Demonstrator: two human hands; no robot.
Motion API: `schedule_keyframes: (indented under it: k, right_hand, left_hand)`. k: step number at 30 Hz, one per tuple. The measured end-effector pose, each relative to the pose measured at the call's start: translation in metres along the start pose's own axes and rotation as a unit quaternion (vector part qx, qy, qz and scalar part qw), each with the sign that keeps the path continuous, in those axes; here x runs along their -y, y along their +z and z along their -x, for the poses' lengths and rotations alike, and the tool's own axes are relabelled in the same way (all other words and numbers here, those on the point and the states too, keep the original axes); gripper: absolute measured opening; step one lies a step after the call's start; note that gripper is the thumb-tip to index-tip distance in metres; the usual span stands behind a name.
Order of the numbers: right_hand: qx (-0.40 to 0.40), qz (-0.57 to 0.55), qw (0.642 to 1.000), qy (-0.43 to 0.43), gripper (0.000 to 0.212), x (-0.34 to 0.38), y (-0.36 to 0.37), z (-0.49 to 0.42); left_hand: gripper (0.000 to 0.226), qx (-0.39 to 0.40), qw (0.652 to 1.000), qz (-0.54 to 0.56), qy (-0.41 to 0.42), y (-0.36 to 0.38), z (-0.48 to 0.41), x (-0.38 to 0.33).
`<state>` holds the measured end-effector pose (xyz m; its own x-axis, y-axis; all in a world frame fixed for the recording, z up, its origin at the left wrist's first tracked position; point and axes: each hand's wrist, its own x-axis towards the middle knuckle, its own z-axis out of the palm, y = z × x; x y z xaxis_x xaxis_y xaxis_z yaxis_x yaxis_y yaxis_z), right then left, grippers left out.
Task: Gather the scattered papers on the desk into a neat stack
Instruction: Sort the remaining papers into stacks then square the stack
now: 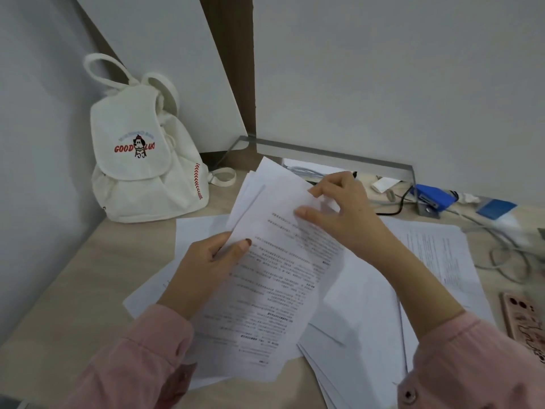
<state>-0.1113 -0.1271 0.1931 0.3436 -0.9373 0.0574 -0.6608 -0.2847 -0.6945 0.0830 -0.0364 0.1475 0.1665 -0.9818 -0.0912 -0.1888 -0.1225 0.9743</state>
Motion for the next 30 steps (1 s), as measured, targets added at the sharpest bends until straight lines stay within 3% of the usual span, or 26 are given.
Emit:
schedule_keyframes:
  k: [3,6,8,12,18,23,26,30]
  right_hand:
    - [0.002,0.036,0.999,-0.005,0.011,-0.008,-0.003,0.002]
    - [-0.126,0.023,0.990,0.062,0.017,-0.033,-0.012,0.003]
    - [-0.193,-0.053,0.972,0.127,0.017,-0.054,-0.015,0.008]
    - [-0.241,-0.278,0.886,0.283,0.019,-0.104,-0.004,0.019]
    - [-0.183,-0.492,0.726,0.444,0.013,-0.138,0.062,0.044]
    - [-0.095,-0.480,0.747,0.451,0.011,-0.112,0.125,0.076]
    - [-0.046,-0.461,0.750,0.471,0.008,-0.098,0.155,0.088]
    - [0.059,-0.426,0.763,0.483,0.015,-0.091,0.179,0.102]
  left_hand:
    - [0.014,-0.016,1.000,-0.010,0.008,-0.002,0.000,0.011]
    - [0.016,-0.071,0.997,0.032,-0.027,-0.011,-0.002,0.022]
    - [0.019,-0.107,0.989,0.083,-0.065,-0.019,-0.004,0.035]
    - [0.024,-0.122,0.945,0.256,-0.164,-0.029,-0.009,0.072]
    - [0.042,-0.164,0.888,0.346,-0.253,-0.020,-0.003,0.103]
    - [0.057,-0.206,0.878,0.309,-0.302,-0.021,0.002,0.124]
    - [0.054,-0.207,0.889,0.247,-0.325,-0.020,0.006,0.133]
    - [0.033,-0.221,0.898,0.197,-0.325,-0.023,0.008,0.146]
